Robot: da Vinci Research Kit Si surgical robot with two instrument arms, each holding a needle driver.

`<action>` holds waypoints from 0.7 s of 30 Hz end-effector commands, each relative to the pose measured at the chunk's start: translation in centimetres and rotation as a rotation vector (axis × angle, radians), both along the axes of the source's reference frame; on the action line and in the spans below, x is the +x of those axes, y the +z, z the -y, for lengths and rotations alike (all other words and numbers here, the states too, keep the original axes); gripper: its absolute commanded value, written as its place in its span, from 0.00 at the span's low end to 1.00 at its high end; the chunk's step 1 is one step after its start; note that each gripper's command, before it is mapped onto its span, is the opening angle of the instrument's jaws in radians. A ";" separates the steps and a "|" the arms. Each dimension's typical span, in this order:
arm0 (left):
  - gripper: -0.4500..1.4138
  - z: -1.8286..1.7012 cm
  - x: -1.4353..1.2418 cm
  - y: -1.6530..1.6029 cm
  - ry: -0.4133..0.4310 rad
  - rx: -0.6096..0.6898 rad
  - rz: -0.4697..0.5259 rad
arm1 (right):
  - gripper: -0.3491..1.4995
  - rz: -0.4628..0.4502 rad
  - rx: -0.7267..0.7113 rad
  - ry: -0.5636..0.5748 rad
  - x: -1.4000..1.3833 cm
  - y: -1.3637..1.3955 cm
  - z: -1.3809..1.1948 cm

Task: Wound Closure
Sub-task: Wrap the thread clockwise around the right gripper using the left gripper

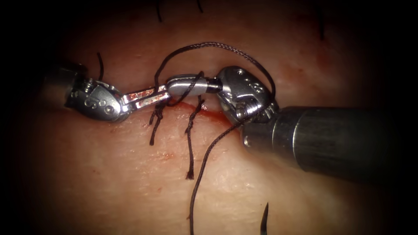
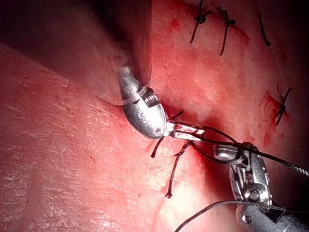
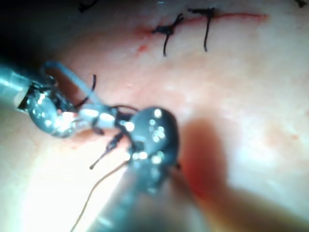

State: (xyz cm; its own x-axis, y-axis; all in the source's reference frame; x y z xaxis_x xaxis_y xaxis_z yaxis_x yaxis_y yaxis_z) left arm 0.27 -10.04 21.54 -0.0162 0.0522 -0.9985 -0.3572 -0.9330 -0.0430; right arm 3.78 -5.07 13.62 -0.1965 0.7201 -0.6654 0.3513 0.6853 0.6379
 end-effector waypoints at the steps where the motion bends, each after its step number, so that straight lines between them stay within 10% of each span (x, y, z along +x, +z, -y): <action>1: 0.00 0.06 -0.06 0.06 0.002 0.002 0.002 | 0.00 -0.005 -0.029 -0.032 0.04 0.03 0.06; 9: 0.00 0.05 -0.09 0.06 0.021 0.009 0.000 | 0.00 -0.047 -0.184 -0.153 0.05 -0.16 0.23; 15: 0.00 0.10 -0.27 0.03 0.047 0.015 0.007 | 0.36 -0.101 -0.352 -0.315 0.15 -0.18 0.19; 21: 0.00 0.14 -0.35 0.00 0.058 0.013 0.015 | 0.40 -0.113 -0.459 -0.553 0.24 -0.18 0.14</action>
